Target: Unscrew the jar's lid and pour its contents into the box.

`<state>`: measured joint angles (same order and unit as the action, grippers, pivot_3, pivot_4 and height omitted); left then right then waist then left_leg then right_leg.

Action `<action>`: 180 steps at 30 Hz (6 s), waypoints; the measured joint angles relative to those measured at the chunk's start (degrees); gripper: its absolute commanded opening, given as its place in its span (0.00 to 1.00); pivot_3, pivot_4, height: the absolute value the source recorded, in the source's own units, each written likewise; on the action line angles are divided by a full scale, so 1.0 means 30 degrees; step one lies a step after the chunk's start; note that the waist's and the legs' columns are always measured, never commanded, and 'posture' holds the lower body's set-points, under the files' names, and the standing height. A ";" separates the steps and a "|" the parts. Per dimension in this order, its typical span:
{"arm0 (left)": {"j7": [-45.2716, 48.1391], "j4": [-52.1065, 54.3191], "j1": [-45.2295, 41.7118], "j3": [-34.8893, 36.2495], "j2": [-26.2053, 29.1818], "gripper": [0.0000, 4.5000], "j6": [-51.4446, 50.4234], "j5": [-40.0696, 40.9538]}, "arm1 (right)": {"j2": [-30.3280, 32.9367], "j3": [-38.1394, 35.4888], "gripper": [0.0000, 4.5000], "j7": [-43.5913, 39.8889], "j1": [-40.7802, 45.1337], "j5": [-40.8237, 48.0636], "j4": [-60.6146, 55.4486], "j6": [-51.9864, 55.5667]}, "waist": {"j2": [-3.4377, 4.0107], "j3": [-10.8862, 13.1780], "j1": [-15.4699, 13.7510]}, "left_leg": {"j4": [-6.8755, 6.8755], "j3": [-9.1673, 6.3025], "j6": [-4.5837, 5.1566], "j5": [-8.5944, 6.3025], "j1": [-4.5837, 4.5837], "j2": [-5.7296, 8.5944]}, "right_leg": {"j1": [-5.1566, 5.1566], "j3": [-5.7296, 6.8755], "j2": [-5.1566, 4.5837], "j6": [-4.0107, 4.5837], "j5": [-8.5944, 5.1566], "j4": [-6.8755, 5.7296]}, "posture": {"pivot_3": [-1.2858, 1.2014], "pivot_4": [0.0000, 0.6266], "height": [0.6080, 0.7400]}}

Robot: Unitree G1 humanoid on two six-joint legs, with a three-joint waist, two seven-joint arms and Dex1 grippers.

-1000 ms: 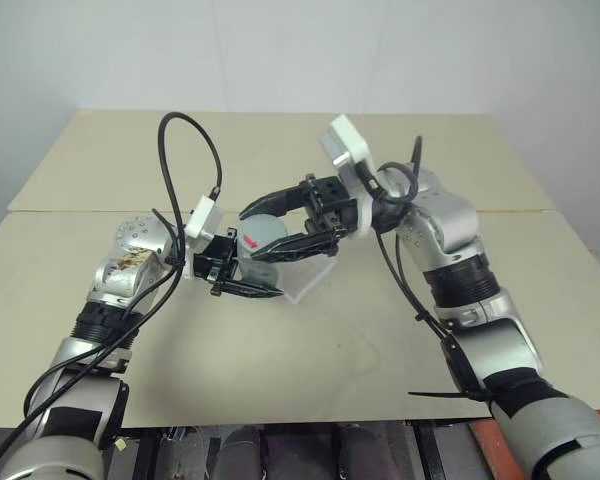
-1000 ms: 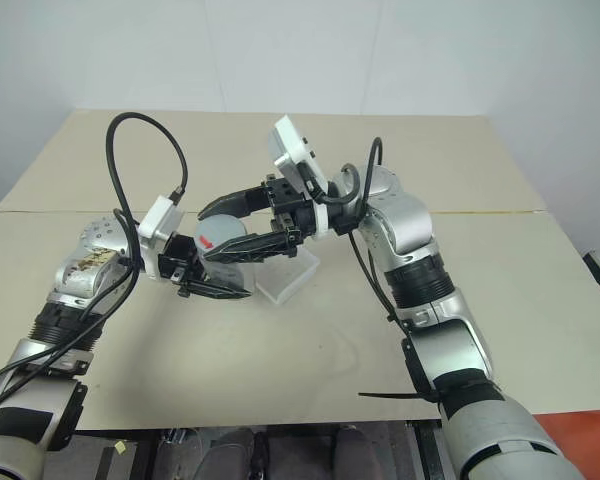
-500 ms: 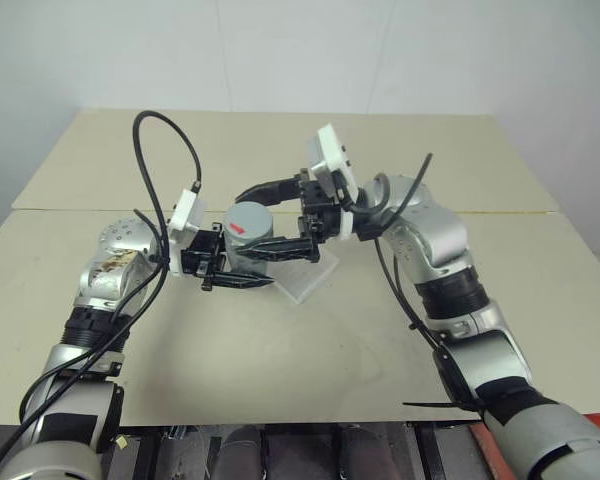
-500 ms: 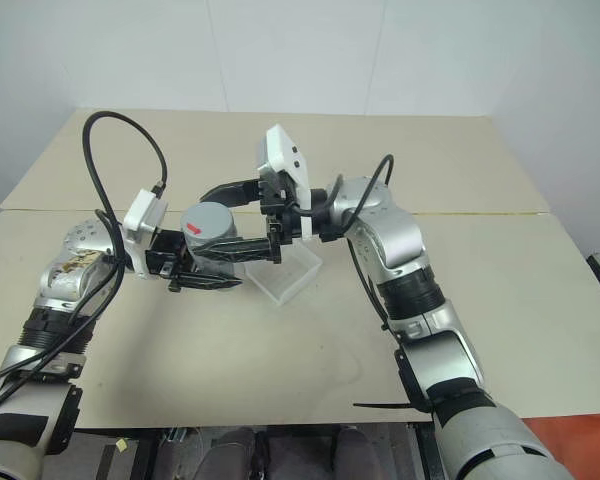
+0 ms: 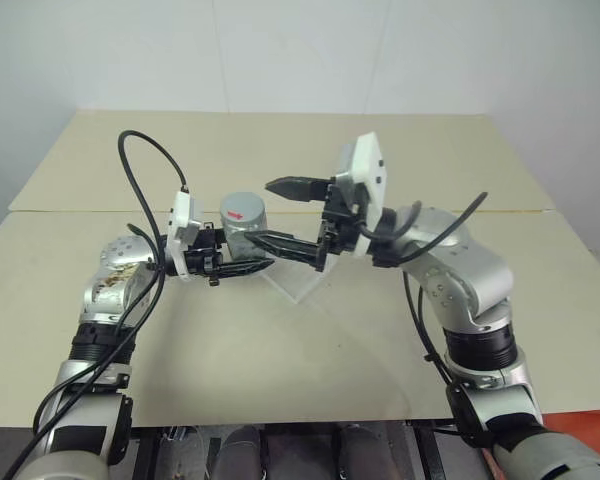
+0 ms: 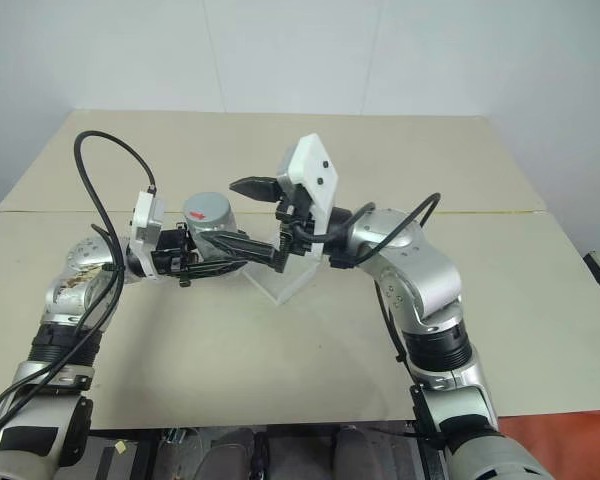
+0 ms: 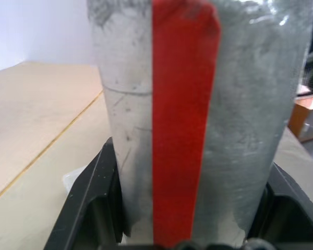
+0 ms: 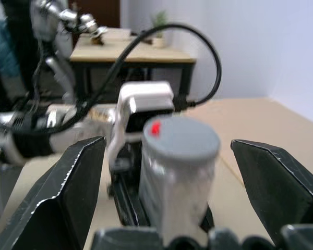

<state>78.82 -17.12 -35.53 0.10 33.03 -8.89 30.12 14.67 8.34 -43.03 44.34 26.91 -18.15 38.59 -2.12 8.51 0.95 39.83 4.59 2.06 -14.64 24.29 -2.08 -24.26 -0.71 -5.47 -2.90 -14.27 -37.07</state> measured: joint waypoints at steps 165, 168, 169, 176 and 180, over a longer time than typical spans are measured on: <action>-0.3742 0.1289 0.0946 0.1159 -0.1103 0.53 -0.0019 -0.0927 | -0.0696 0.1450 0.99 0.3934 0.1104 -0.2514 0.0859 0.0698 | 0.0029 0.0019 -0.0018 | -0.0013 0.0026 0.0006 -0.0005 0.0003 -0.0008 | -0.0003 0.0002 -0.0003 0.0001 0.0000 0.0021 | 0.52 0.24 1.00; -0.3742 0.1289 0.1029 0.1158 -0.1102 0.53 -0.0042 -0.0926 | -0.0634 0.1410 0.99 0.3934 0.0894 -0.2416 0.0738 0.0716 | 0.0029 0.0019 -0.0018 | -0.0013 0.0027 0.0008 -0.0005 0.0003 -0.0009 | -0.0003 0.0002 -0.0002 0.0001 0.0000 0.0020 | 0.52 0.24 1.00; -0.3742 0.1288 0.1054 0.1161 -0.1102 0.53 -0.0042 -0.0926 | -0.0626 0.1368 0.99 0.3934 0.0829 -0.2332 0.0705 0.0746 | 0.0029 0.0019 -0.0019 | -0.0012 0.0025 0.0007 -0.0005 0.0003 -0.0009 | -0.0003 0.0002 -0.0002 0.0001 0.0000 0.0020 | 0.52 0.24 1.00; -0.3735 0.1288 0.1073 0.1200 -0.1097 0.53 -0.0043 -0.0920 | -0.0485 0.1034 0.99 0.3950 0.0784 -0.1950 0.0396 0.0928 | 0.0029 0.0019 -0.0023 | -0.0013 0.0022 0.0007 -0.0005 0.0003 -0.0009 | -0.0002 0.0002 -0.0002 0.0001 -0.0001 0.0021 | 0.52 0.24 1.00; -0.3732 0.1287 0.1103 0.1230 -0.1082 0.53 -0.0044 -0.0920 | -0.0308 0.0847 0.99 0.3947 0.0662 -0.1776 0.0208 0.0989 | 0.0029 0.0019 -0.0024 | -0.0012 0.0021 0.0009 -0.0006 0.0003 -0.0009 | -0.0001 0.0003 -0.0003 0.0001 0.0000 0.0021 | 0.52 0.24 1.00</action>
<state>67.62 -13.26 -32.22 3.79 29.79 -9.02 27.36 13.75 10.88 -31.19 46.33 21.58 -17.53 41.56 -2.03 8.57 0.88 39.79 4.65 2.09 -14.66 24.29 -2.11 -24.26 -0.70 -5.48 -2.90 -14.27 -37.01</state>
